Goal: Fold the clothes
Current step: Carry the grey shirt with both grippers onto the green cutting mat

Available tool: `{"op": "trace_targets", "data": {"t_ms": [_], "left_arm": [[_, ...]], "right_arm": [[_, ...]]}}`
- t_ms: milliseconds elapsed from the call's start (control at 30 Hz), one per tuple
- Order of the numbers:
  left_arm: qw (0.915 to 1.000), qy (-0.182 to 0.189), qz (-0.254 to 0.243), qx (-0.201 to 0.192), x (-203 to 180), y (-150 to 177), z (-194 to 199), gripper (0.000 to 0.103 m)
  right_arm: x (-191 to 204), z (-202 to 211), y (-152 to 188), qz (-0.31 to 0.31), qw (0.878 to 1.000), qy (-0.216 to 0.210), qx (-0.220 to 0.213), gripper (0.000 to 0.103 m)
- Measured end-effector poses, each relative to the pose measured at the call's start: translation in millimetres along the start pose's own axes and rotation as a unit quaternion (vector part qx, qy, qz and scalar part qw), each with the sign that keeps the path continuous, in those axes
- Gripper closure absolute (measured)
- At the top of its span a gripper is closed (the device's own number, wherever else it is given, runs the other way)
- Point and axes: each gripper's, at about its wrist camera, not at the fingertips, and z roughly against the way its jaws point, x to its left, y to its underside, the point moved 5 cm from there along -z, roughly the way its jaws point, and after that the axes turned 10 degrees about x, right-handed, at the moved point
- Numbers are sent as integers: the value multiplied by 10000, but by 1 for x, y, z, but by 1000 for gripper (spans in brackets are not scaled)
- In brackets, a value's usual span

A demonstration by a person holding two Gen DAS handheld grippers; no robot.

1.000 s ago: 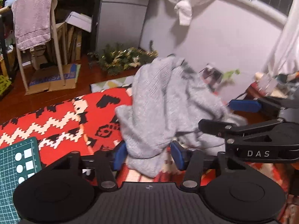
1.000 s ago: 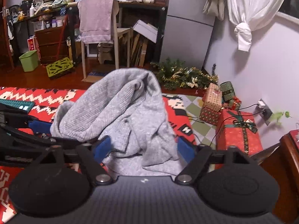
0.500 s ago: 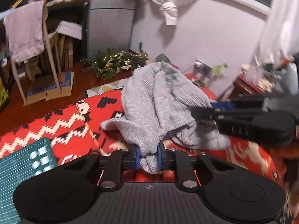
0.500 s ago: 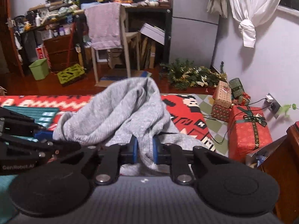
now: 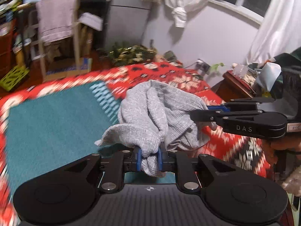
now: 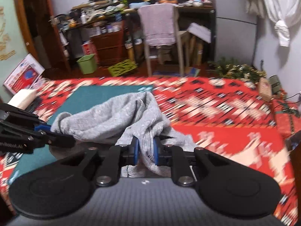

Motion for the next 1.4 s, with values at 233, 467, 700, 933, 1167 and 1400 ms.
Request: {"op": "trace_targets", "data": {"t_ms": [233, 467, 700, 933, 1167, 1400], "left_arm": [[9960, -249, 839, 185, 38, 91, 55, 87], [9881, -343, 1466, 309, 52, 147, 85, 86], [9848, -644, 1602, 172, 63, 157, 94, 70], [9803, -764, 1821, 84, 74, 165, 109, 64], [9861, -844, 1426, -124, 71, 159, 133, 65], [9952, -649, 704, 182, 60, 154, 132, 66]], "right_arm": [[97, 11, 45, 313, 9983, -460, 177, 86], [134, 9, 68, 380, 9964, -648, 391, 84], [134, 23, 65, 626, 9971, -310, 311, 74], [125, 42, 62, 747, 9969, -156, 185, 70], [124, 55, 57, 711, 9972, -223, 90, 70], [132, 57, 46, 706, 9962, -461, 213, 69]]}}
